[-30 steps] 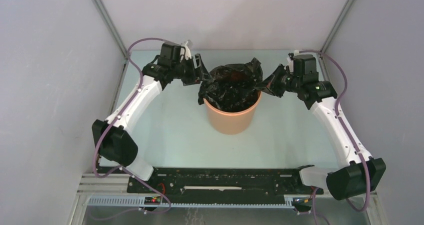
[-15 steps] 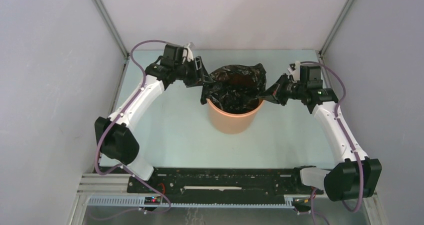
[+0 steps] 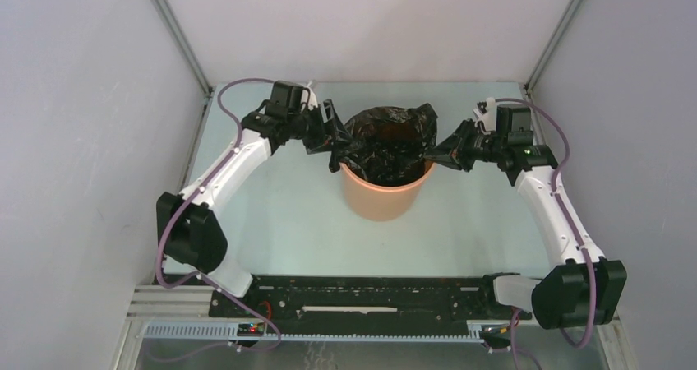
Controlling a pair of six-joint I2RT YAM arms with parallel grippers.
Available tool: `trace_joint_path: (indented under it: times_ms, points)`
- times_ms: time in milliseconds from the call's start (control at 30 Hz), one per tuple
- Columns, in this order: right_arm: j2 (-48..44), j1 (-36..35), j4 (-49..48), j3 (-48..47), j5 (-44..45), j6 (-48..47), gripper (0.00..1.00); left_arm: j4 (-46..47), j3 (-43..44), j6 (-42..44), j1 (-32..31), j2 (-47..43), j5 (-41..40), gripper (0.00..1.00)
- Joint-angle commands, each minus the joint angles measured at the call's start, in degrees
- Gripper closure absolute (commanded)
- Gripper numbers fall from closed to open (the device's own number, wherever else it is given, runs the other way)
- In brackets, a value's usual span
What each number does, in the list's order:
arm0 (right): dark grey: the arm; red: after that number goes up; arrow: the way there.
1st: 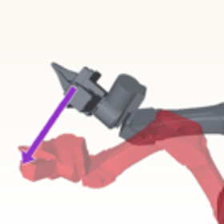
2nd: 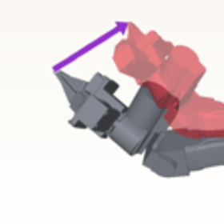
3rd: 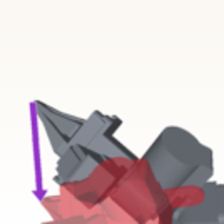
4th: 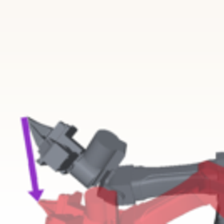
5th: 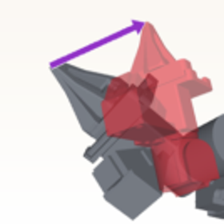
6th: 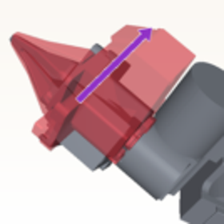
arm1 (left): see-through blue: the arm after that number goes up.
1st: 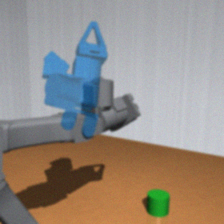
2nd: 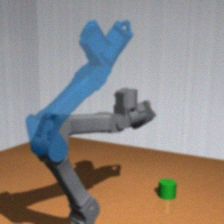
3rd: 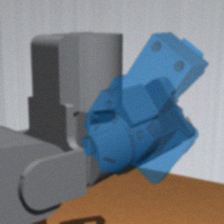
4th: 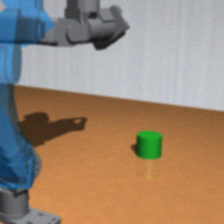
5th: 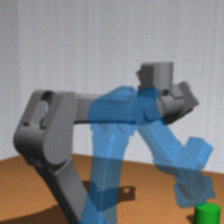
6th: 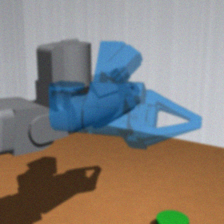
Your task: Put the trash bags into the trash bin
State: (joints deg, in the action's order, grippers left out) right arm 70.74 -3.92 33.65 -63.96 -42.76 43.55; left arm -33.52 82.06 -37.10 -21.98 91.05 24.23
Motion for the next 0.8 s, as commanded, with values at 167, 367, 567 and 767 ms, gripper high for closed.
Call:
trace_joint_path:
  times_ms: [167, 367, 567, 767]
  points:
    - [-3.2, 3.0, 6.7, 0.8, 1.5, -6.8, 0.64, -9.3, 1.7, 7.0, 1.7, -9.2, -8.9, 0.13]
    - [-6.4, 3.5, 7.9, 0.8, 0.6, -7.3, 0.46, -14.2, 3.1, 9.1, 1.7, -15.3, -13.4, 0.1]
    - [-8.2, 3.1, 10.3, -5.0, 6.0, -7.4, 0.34, -12.8, 0.5, 8.0, 1.7, -17.8, -12.0, 0.07]
    - [-10.9, -3.8, 11.8, -12.3, 21.6, -3.0, 0.26, -11.8, 4.2, 9.1, 1.7, -15.1, -7.6, 0.1]
